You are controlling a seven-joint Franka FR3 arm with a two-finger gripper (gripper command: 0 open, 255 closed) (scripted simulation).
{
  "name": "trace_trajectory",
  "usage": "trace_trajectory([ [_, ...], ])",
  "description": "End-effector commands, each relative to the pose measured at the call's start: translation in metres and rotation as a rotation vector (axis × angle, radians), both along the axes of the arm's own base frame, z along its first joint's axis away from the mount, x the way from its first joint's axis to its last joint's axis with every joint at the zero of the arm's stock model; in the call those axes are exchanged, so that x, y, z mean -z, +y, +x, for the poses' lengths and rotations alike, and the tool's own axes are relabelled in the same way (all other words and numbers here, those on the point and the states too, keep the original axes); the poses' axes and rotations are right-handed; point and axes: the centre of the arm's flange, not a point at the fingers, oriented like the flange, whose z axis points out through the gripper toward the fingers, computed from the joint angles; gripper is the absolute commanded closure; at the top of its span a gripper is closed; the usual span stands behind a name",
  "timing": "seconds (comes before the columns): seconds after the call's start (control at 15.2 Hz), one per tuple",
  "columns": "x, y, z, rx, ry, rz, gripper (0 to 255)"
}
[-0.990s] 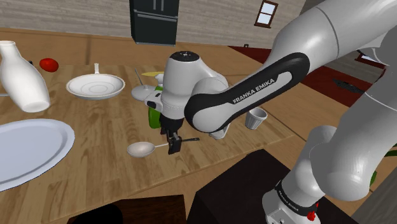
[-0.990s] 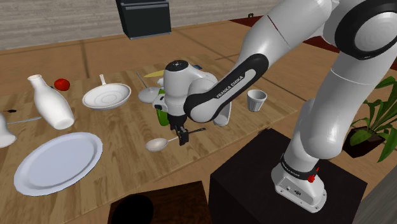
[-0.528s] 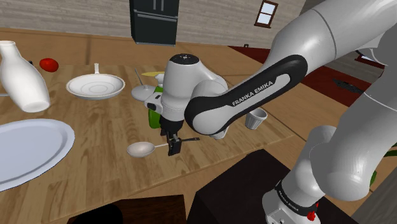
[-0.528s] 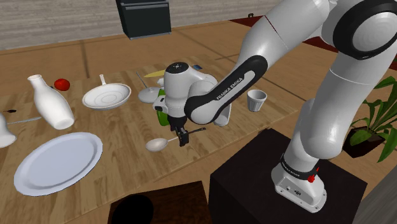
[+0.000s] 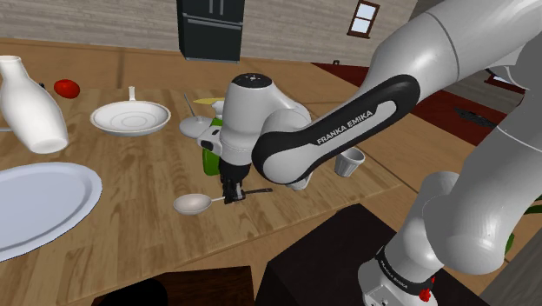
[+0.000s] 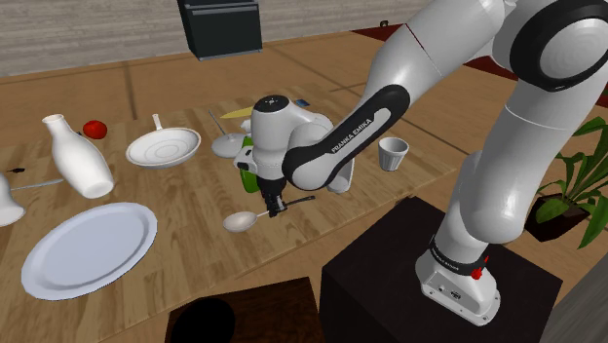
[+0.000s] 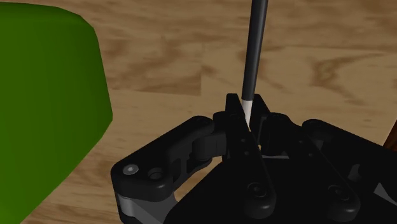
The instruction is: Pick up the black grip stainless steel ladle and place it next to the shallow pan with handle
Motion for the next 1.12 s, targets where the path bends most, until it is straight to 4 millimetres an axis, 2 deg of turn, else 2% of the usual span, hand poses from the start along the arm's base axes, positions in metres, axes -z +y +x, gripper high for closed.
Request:
trace_trajectory([
  [0.0,0.0,0.0,0.0,0.0,0.001,-0.001,255],
  [0.13,0.0,0.0,0.0,0.0,0.001,-0.001,255],
  [1.06,-0.073,0.0,0.0,0.0,0.001,-0.001,255],
])
